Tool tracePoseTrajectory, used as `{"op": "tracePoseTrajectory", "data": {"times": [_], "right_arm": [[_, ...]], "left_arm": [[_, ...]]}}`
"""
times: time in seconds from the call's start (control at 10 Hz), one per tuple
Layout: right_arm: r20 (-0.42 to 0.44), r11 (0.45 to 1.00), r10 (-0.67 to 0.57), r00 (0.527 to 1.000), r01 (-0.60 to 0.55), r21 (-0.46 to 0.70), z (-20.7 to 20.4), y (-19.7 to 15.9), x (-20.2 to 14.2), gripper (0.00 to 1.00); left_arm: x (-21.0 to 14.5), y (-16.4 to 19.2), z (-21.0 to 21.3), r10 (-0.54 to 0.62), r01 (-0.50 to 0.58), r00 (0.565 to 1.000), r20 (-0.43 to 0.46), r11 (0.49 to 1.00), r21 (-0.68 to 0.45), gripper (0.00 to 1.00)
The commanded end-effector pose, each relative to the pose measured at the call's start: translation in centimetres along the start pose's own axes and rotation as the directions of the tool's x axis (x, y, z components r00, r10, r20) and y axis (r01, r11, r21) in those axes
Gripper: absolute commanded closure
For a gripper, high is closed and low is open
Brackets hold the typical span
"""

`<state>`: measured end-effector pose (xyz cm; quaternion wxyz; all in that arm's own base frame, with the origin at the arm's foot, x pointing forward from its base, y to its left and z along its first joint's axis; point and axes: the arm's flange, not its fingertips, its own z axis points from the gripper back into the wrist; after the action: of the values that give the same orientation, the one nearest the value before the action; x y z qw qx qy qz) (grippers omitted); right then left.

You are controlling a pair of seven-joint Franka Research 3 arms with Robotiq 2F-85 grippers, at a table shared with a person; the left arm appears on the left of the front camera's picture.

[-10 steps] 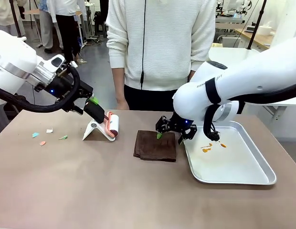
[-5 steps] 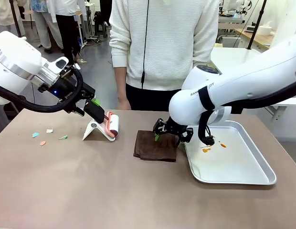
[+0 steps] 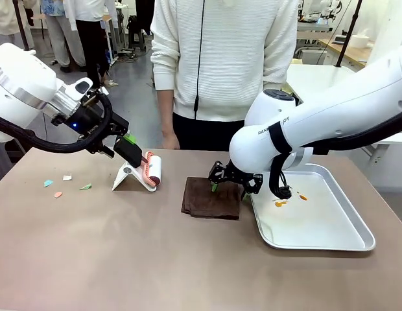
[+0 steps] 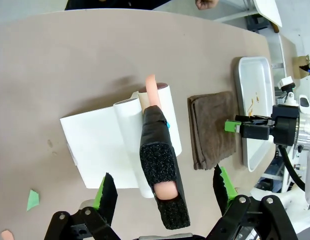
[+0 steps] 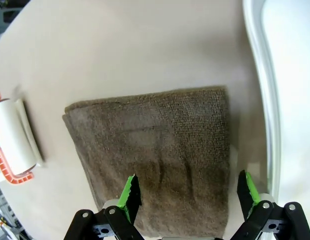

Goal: Clean the surface of the table.
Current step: Hold the Lint Roller with your left hand and the towel with your right hand.

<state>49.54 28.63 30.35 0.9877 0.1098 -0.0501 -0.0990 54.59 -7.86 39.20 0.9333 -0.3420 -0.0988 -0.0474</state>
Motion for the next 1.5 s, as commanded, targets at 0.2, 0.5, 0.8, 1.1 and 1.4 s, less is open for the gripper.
{"op": "tracePoseTrajectory", "data": {"times": [0.2, 0.5, 0.8, 1.1, 1.4], "right_arm": [[0.020, 0.999, -0.019, 1.000, 0.020, -0.038, -0.41, 0.94, 0.25, 0.00], [0.008, 0.999, 0.015, 1.000, -0.014, -0.044, -0.69, 0.84, 0.05, 0.60], [-0.012, 0.999, 0.022, 1.000, -0.022, -0.026, -0.95, 0.89, -0.07, 1.00], [-0.018, 0.999, 0.030, 0.999, -0.031, -0.030, -1.07, 1.01, -0.16, 1.00], [-0.030, 0.999, 0.025, 0.999, -0.026, -0.020, -1.22, 0.92, -0.07, 1.00]], "left_arm": [[0.80, -0.10, -0.45, 0.009, -0.010, 1.000, 0.016, 1.000, 0.016, 0.00], [0.92, -0.08, -0.53, 0.006, -0.006, 0.999, 0.038, 1.000, 0.006, 0.60], [0.87, -0.13, -0.42, 0.003, -0.002, 0.999, 0.053, 1.000, -0.003, 1.00], [0.84, -0.13, -0.46, 0.003, -0.003, 0.999, 0.049, 1.000, 0.000, 1.00], [0.75, -0.23, -0.23, -0.008, 0.008, 0.999, 0.051, 1.000, -0.007, 1.00]]}}
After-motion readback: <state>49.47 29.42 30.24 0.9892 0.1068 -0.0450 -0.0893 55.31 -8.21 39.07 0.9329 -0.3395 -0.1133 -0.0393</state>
